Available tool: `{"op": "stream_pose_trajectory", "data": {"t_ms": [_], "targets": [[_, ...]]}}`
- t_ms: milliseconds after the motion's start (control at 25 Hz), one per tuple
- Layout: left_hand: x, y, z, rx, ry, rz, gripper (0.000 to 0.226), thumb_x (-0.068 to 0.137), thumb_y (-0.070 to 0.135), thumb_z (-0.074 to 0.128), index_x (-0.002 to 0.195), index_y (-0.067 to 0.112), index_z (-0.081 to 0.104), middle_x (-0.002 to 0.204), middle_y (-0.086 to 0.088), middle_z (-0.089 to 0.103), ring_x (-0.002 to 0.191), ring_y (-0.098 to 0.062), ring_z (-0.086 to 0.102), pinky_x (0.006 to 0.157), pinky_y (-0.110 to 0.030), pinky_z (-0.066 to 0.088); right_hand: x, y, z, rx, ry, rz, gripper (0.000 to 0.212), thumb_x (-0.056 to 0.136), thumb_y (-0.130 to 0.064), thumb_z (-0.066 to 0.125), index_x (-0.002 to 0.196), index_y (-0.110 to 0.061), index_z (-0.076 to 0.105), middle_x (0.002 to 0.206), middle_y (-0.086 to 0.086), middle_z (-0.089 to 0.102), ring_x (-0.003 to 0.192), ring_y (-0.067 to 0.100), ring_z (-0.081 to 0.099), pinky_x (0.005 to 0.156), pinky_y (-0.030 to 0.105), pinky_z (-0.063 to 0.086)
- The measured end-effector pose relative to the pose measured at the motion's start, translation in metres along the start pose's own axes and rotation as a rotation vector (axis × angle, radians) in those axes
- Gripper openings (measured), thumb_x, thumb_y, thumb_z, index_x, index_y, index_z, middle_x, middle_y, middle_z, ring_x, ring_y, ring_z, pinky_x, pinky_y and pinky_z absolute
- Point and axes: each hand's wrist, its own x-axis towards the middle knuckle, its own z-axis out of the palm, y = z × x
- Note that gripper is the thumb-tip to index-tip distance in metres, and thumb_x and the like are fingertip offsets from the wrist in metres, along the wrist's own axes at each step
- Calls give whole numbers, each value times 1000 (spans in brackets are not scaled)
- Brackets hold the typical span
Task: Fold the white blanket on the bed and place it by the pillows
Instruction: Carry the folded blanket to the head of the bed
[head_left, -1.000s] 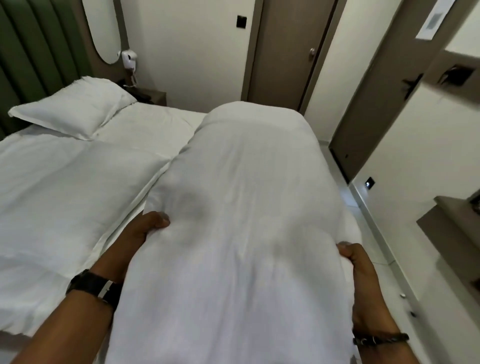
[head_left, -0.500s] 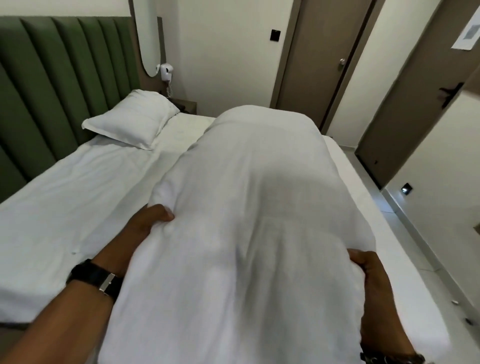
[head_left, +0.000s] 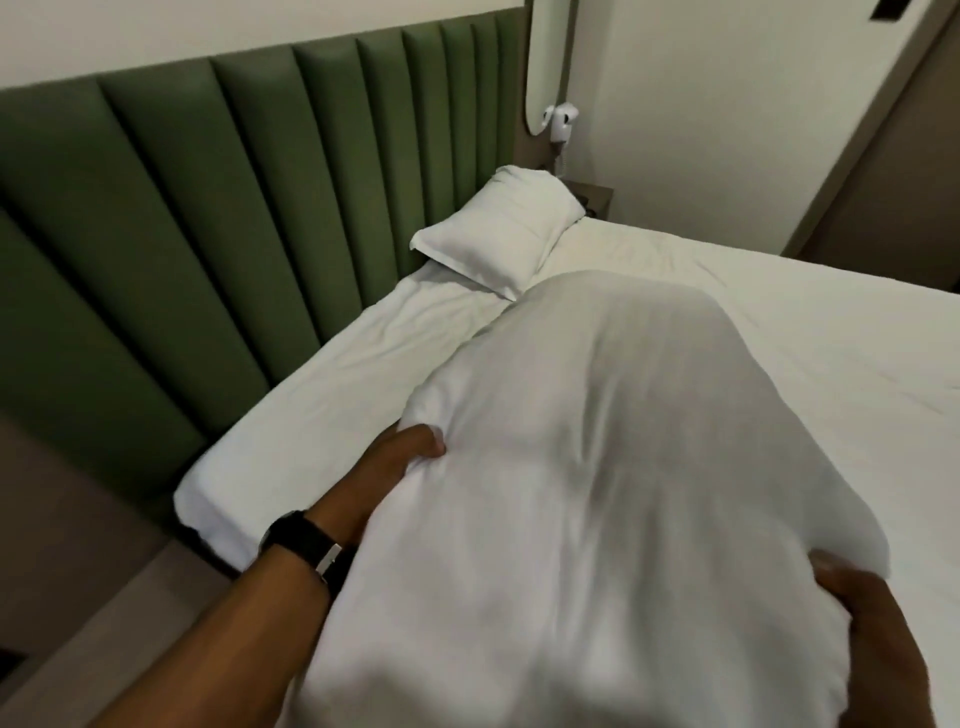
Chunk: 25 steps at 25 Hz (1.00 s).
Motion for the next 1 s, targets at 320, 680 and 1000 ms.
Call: {"op": "stream_pose_trajectory", "data": {"t_ms": [320, 680, 1000], "targets": [[145, 120, -138, 190, 17, 128, 16, 30, 27, 61, 41, 16, 67, 47, 5, 59, 54, -9, 57, 55, -16, 47, 91, 71, 207, -133, -64, -125, 10, 74, -25, 54, 65, -19, 55, 74, 13, 48, 74, 25, 46, 67, 36, 41], [435, 194, -269, 283, 72, 143, 41, 82, 4, 49, 52, 18, 72, 74, -8, 66, 75, -20, 58, 69, -29, 43, 271, 187, 425, -186, -22, -152, 12, 86, -15, 51, 77, -10, 55, 72, 9, 51, 68, 14, 51, 62, 28, 44], [551, 33, -388, 694, 114, -244, 76, 71, 76, 62, 125, 24, 60, 119, -1, 65, 103, -24, 63, 96, -40, 49, 366, 423, 414, -475, -83, 372, 86, 73, -85, 46, 142, -33, 44, 143, -14, 47, 130, 20, 50, 110, 44, 39]]}}
